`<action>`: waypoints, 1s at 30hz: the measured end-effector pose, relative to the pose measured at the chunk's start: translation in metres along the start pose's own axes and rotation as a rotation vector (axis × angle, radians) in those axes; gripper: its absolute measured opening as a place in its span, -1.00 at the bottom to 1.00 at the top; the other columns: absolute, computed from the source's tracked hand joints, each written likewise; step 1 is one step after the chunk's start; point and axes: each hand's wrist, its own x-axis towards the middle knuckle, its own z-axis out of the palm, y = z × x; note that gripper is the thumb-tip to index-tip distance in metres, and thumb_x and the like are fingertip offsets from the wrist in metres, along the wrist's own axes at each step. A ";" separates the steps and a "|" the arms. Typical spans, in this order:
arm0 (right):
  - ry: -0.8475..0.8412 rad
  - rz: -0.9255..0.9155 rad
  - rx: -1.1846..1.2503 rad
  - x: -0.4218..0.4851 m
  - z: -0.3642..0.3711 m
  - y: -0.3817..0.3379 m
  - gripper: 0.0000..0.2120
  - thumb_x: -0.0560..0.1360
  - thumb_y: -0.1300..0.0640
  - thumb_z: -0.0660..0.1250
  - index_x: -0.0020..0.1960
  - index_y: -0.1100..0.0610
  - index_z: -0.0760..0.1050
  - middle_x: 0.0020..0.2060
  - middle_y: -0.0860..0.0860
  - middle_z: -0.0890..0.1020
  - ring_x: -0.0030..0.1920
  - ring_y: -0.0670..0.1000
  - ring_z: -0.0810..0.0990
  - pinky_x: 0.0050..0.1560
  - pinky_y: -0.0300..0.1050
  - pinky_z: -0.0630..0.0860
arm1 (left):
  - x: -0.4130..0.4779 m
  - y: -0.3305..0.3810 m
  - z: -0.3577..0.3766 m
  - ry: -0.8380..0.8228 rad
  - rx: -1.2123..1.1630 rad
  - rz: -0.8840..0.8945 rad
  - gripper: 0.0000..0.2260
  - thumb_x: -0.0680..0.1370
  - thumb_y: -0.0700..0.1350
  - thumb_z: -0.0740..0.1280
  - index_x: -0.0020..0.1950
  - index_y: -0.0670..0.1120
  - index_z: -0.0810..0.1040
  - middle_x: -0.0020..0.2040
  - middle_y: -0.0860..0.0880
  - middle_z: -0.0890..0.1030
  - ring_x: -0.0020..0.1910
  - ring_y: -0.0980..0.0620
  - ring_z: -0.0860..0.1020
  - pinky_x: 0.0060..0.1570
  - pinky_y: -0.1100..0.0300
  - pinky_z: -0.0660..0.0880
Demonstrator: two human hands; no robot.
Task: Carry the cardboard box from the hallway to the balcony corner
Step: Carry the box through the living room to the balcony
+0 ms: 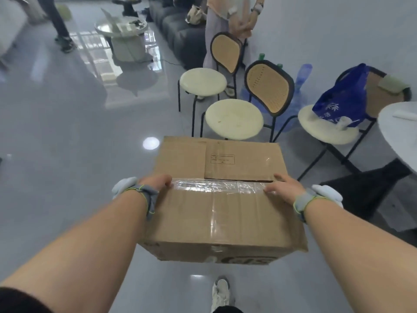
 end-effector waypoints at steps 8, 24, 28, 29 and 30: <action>-0.149 -0.123 -0.130 0.068 0.045 -0.077 -0.29 0.31 0.13 0.47 0.42 0.07 0.34 0.35 0.06 0.46 0.28 0.11 0.47 0.28 -0.06 0.40 | 0.024 -0.025 -0.035 0.115 -0.106 -0.177 -0.83 0.25 -0.02 0.27 -0.30 -0.12 0.46 -0.15 -0.14 0.53 -0.22 -0.09 0.48 -0.30 0.18 0.39; -0.259 -0.221 -0.295 0.117 0.212 -0.245 -0.33 0.32 0.14 0.45 0.40 0.09 0.36 0.33 0.04 0.47 0.21 0.08 0.52 0.11 -0.17 0.37 | 0.142 -0.094 -0.180 0.182 -0.196 -0.257 -0.85 0.25 -0.03 0.34 -0.28 -0.08 0.47 -0.09 -0.18 0.59 -0.27 -0.04 0.50 -0.27 0.19 0.41; -0.262 -0.245 -0.289 0.119 0.252 -0.290 -0.32 0.30 0.12 0.47 0.39 0.07 0.37 0.30 0.03 0.50 0.15 0.06 0.57 0.10 -0.16 0.40 | 0.177 -0.107 -0.232 0.205 -0.335 -0.385 -0.69 0.07 -0.01 0.29 -0.31 -0.20 0.45 -0.31 -0.17 0.52 -0.30 -0.10 0.52 -0.24 0.09 0.44; -0.260 -0.248 -0.282 0.121 0.263 -0.302 -0.32 0.30 0.12 0.47 0.39 0.06 0.38 0.28 0.02 0.51 0.12 0.05 0.57 0.08 -0.17 0.40 | 0.185 -0.106 -0.247 0.206 -0.326 -0.392 -0.68 0.07 -0.01 0.29 -0.32 -0.20 0.44 -0.31 -0.16 0.51 -0.30 -0.10 0.51 -0.24 0.09 0.43; -0.257 -0.251 -0.275 0.123 0.270 -0.310 -0.33 0.30 0.12 0.47 0.38 0.05 0.38 0.26 0.01 0.52 0.09 0.03 0.56 0.05 -0.18 0.38 | 0.191 -0.107 -0.256 0.203 -0.314 -0.395 -0.68 0.06 -0.01 0.29 -0.32 -0.20 0.44 -0.32 -0.16 0.50 -0.32 -0.10 0.50 -0.26 0.10 0.43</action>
